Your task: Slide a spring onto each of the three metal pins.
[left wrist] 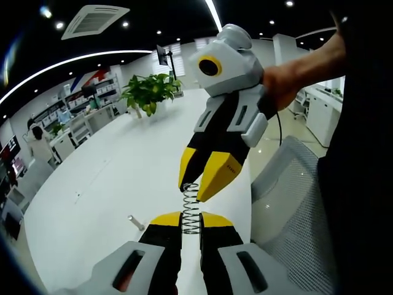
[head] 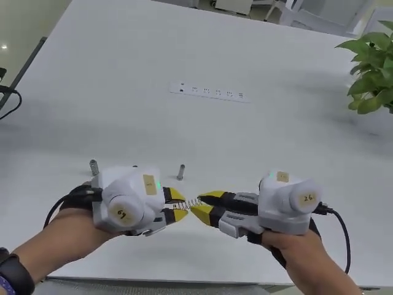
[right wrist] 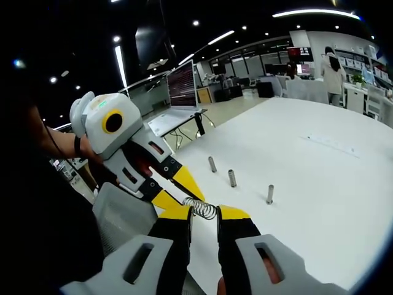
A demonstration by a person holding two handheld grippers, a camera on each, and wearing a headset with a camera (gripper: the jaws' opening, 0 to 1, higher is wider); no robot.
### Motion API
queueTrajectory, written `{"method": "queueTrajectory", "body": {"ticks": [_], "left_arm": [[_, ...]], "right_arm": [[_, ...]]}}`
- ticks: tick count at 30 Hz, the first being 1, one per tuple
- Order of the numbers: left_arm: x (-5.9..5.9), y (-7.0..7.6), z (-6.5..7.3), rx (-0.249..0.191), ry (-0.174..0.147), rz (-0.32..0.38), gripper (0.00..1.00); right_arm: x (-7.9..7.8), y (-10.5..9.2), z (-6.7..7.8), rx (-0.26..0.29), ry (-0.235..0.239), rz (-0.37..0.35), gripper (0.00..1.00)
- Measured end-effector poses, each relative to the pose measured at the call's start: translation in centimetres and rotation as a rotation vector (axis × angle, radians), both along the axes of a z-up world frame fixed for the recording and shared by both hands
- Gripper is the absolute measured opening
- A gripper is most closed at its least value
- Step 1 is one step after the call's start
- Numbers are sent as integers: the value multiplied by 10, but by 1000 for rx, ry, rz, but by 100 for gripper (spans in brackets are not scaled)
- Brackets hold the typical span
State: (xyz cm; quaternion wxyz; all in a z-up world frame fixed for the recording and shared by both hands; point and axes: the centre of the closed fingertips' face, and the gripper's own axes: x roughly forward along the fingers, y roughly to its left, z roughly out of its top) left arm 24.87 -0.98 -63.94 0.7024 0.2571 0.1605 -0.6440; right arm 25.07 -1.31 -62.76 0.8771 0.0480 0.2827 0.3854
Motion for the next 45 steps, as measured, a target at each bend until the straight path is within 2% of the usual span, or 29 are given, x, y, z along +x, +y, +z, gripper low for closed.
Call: {"method": "queueTrajectory", "body": {"ticks": [9, 20, 22, 26, 34, 38, 43, 45], "left_arm": [[-1, -5, -3, 10, -3, -9, 2], [-2, -13, -3, -3, 13, -18, 2], [-3, -14, -4, -7, 19, -17, 2], [-5, -16, -4, -5, 20, -29, 2], [-13, -17, -8, 11, 11, -69, 2], [-19, -17, -10, 20, 11, -90, 2], [-22, -19, -10, 18, 12, -100, 2], [-23, -21, -8, 10, 19, -105, 2]], "right_arm": [[-4, 2, 8, -11, -6, 38, 12], [-6, 6, 9, -77, -18, 94, 13], [-7, 5, 8, -104, -18, 112, 14], [-12, 0, 3, -198, -18, 188, 19], [-19, -3, -5, -362, -37, 335, 19], [-24, -2, -9, -421, -39, 402, 19], [-28, -2, -14, -474, -43, 455, 19], [-28, -1, -13, -478, -49, 464, 19]]}}
